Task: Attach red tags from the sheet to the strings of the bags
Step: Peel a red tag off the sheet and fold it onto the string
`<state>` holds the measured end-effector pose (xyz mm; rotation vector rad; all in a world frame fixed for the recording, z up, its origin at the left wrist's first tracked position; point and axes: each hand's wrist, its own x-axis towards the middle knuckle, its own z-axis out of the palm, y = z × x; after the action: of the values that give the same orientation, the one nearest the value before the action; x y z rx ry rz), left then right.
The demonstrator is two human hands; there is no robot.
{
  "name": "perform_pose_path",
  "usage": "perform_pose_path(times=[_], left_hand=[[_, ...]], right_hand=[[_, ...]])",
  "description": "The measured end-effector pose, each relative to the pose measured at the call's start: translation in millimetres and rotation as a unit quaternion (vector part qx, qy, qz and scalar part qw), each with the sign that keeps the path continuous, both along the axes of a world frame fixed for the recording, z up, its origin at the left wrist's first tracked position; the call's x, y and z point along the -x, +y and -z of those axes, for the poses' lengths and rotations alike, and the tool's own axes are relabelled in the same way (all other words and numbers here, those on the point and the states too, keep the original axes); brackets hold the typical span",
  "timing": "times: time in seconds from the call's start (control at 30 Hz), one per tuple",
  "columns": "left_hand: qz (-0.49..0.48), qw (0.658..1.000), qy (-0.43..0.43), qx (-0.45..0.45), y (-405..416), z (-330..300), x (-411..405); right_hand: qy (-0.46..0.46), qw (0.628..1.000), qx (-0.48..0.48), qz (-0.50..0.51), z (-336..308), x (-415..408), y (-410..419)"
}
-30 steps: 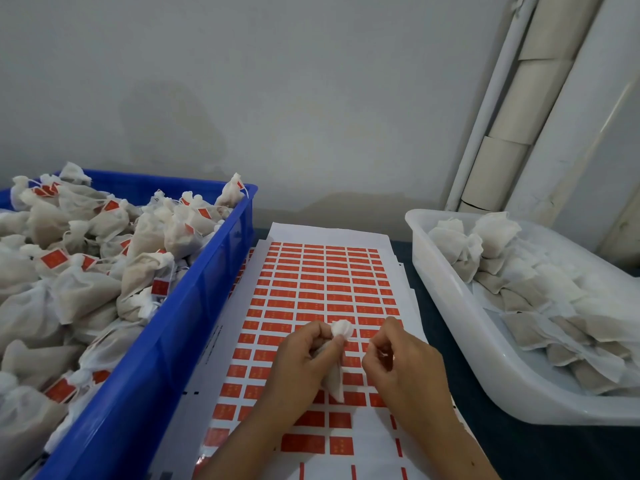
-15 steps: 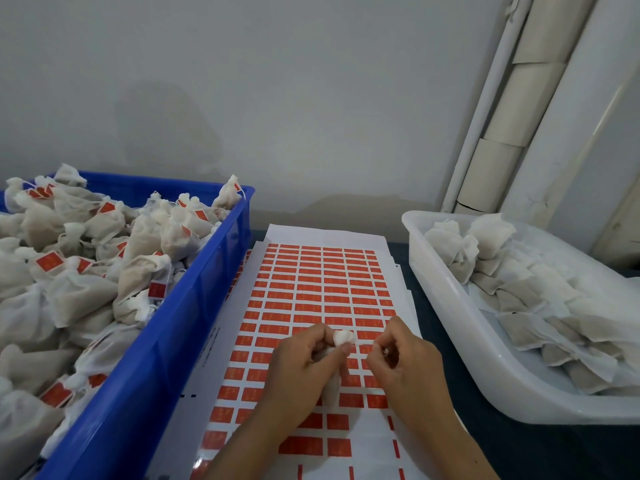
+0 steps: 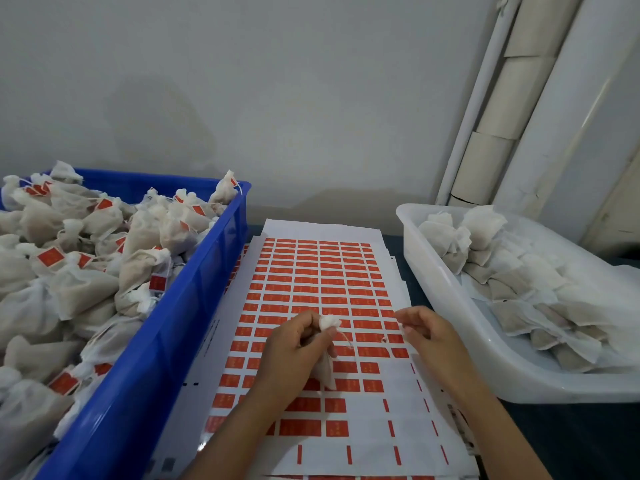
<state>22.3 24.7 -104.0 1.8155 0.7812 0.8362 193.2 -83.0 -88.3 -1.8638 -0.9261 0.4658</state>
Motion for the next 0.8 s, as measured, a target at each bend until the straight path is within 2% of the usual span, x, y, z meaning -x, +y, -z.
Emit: perform_pose_path(times=[0.5,0.8], left_hand=[[-0.036,0.999,0.032,-0.007,4.9,5.8,-2.1],[-0.033,0.998,0.062,-0.001,5.7,8.9,-6.1]], right_hand=[[0.009,0.998,0.024,0.061,-4.0,-6.0,-8.7],[0.044,0.999,0.029,0.006,-2.2,10.2,-29.0]])
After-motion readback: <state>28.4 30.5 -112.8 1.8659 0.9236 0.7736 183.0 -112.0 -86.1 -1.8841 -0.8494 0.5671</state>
